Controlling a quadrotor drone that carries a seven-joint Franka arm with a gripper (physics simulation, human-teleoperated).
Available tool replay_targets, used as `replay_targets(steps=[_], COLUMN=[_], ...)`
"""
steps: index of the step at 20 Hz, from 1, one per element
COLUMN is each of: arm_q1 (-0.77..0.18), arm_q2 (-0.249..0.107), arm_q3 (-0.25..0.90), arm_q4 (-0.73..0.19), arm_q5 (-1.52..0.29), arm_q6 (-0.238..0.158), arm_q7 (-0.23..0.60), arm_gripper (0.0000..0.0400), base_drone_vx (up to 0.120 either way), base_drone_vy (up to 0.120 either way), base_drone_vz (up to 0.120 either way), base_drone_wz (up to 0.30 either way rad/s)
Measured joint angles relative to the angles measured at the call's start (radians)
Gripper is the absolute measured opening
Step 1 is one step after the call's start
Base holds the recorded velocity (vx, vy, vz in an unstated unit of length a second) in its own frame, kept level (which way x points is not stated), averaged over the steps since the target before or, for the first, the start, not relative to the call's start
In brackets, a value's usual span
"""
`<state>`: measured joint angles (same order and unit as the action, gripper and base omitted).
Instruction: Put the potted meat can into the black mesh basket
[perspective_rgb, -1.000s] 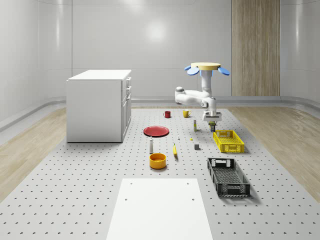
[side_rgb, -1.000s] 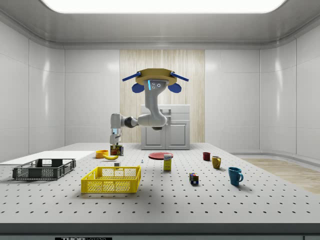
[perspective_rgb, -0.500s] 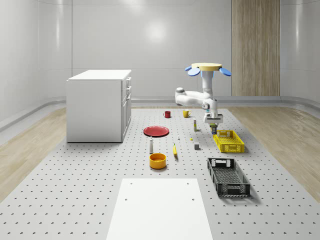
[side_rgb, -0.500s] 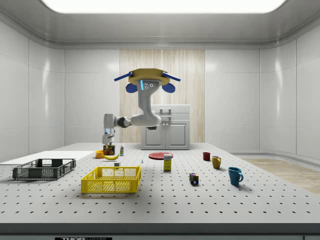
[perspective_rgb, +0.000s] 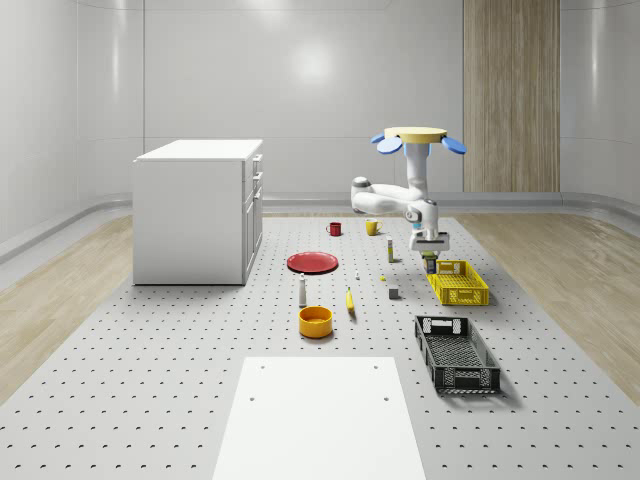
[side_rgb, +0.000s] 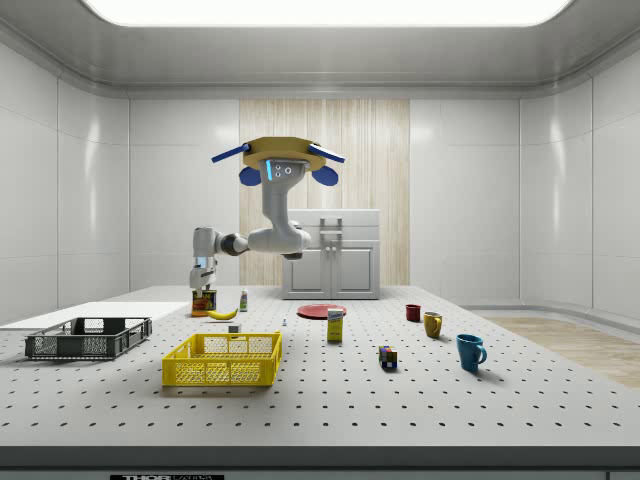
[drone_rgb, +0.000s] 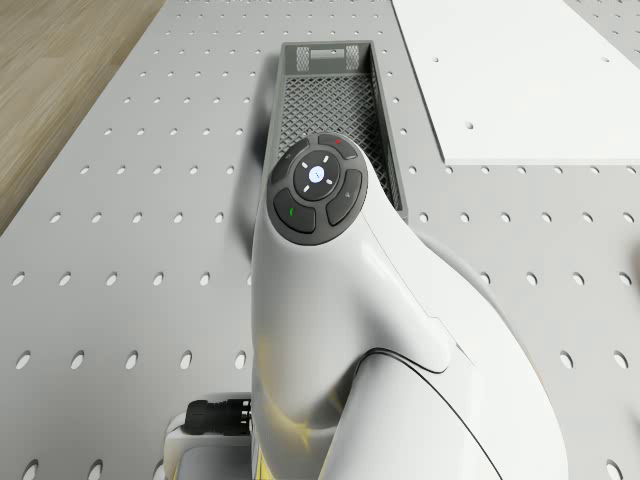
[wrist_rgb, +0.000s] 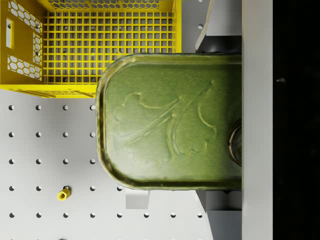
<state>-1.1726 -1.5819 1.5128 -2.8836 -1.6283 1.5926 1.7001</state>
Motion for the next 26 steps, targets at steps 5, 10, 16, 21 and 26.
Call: replay_targets(steps=[5, 10, 16, 21, 26], arm_q1=[0.000, 0.000, 0.000, -0.001, -0.001], arm_q2=[-0.003, -0.005, -0.007, -0.009, -0.011], arm_q3=[0.000, 0.001, 0.001, 0.001, 0.001], arm_q4=[0.000, 0.000, 0.000, 0.000, 0.000], arm_q5=[0.001, 0.002, 0.003, 0.003, 0.004], arm_q6=[0.003, 0.005, 0.007, 0.009, 0.010], arm_q7=[0.000, 0.000, 0.000, 0.000, 0.001], arm_gripper=[0.0291, 0.0291, 0.0291, 0.0291, 0.0291], base_drone_vx=[0.120, 0.120, 0.120, 0.120, 0.120], base_drone_vy=[0.000, 0.000, -0.027, 0.000, 0.000], base_drone_vz=[0.000, 0.000, 0.000, -0.120, -0.040], base_drone_wz=[0.000, 0.000, 0.000, 0.000, 0.000])
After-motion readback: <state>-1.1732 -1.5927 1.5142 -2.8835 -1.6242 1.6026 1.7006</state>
